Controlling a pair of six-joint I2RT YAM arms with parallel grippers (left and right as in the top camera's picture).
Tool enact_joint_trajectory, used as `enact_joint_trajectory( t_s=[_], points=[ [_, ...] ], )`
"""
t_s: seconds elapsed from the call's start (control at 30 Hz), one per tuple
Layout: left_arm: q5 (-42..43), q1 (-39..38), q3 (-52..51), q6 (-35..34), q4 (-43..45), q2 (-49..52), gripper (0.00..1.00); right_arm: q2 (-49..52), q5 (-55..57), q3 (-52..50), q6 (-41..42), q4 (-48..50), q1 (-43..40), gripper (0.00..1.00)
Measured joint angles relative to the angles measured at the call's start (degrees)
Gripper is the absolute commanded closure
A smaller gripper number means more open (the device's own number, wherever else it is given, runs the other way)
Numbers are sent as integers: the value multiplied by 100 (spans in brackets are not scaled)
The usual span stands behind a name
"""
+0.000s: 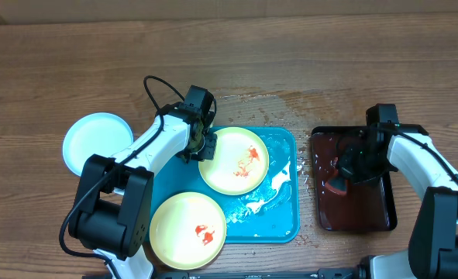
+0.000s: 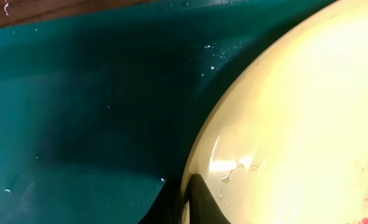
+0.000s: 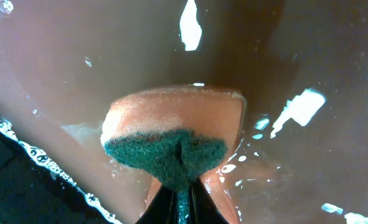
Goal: Clean dirty plates on tray and stack at the side
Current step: 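Lower the right gripper onto the sponge in the black tray and grasp it, then carry the sponge with the right gripper over the yellow plate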
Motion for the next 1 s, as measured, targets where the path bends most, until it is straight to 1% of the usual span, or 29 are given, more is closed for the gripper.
enact_joint_trajectory(
  t_s=[0.1,0.13,0.17,0.2,0.23,0.27,0.4,0.5,0.7,0.83,0.97,1.0],
  points=[
    [20,0,0,0,2,0,96,0,-81,79,-160,-107,0,96],
    [20,0,0,0,2,0,91,-2,-114,149,-205,-190,0,96],
    [22,0,0,2,0,0,82,-2,-138,234,-249,-267,0,96],
    [20,0,0,7,0,0,82,-4,-162,378,-278,-400,0,96],
    [20,0,0,7,-2,4,91,-24,-186,520,-315,-492,0,96],
    [26,0,-4,31,-15,28,96,-50,-201,717,-363,-612,0,96],
    [101,0,-2,61,-46,26,96,-251,-238,1480,-466,-1010,0,96],
    [122,2,-2,61,-46,26,96,-409,-284,1851,-573,-1266,2,96],
    [151,7,-2,57,-42,26,96,-566,-629,2050,-1005,-1351,114,96],
    [221,-2,-2,15,-39,26,96,-632,-898,2124,-1266,-1368,479,96],
    [332,-155,2,-50,-33,26,96,-662,-1091,2135,-1384,-1366,1043,96],
    [345,-210,2,-57,-31,26,96,-662,-1143,2135,-1384,-1353,1294,96]
  ],
)
